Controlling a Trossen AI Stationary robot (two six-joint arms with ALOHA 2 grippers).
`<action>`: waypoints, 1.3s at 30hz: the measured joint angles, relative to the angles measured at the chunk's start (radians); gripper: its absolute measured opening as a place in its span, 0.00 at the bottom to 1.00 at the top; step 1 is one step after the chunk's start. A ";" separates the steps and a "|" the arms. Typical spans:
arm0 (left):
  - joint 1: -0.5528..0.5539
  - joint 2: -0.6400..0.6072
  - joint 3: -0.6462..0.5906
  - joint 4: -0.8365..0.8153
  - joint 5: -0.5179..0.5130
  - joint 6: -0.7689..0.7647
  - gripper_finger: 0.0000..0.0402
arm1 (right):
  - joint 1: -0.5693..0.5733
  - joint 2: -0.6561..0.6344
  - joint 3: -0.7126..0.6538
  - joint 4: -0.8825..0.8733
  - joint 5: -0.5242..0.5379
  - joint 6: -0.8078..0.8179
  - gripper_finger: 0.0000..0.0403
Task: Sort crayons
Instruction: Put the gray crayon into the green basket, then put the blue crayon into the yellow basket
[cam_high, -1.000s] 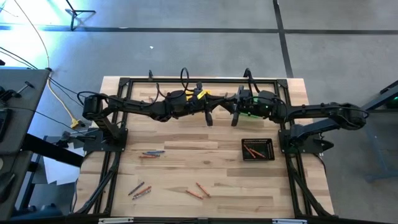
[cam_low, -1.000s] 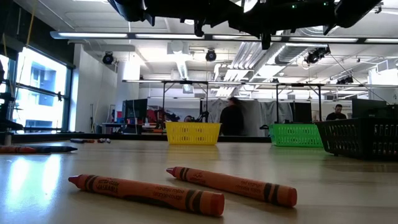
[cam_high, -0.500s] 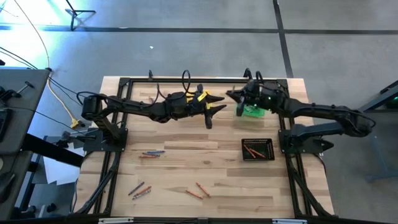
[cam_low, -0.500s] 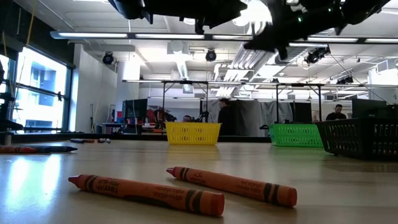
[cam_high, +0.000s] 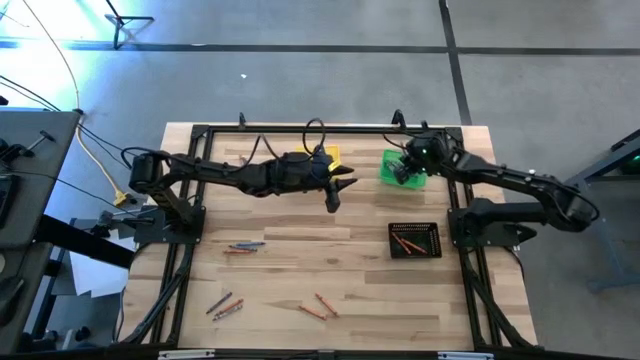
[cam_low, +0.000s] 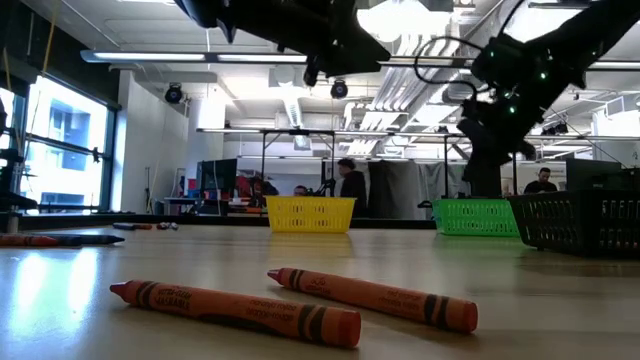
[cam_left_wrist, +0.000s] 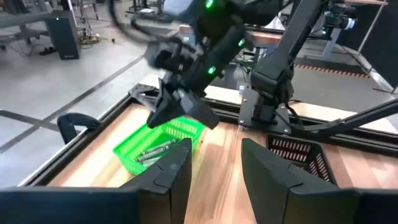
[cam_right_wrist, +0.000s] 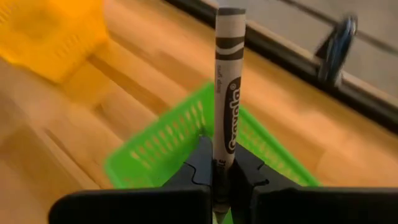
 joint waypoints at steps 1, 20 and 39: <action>-0.004 0.000 0.000 -0.001 0.000 0.000 0.30 | -0.012 0.000 -0.013 0.001 -0.008 0.001 0.02; -0.035 0.000 0.000 -0.364 -0.001 -0.030 0.26 | -0.047 0.001 -0.075 0.005 -0.134 -0.027 0.24; -0.128 -0.002 0.000 -1.093 -0.079 -0.175 0.26 | -0.022 -0.069 -0.075 0.009 -0.423 0.073 0.30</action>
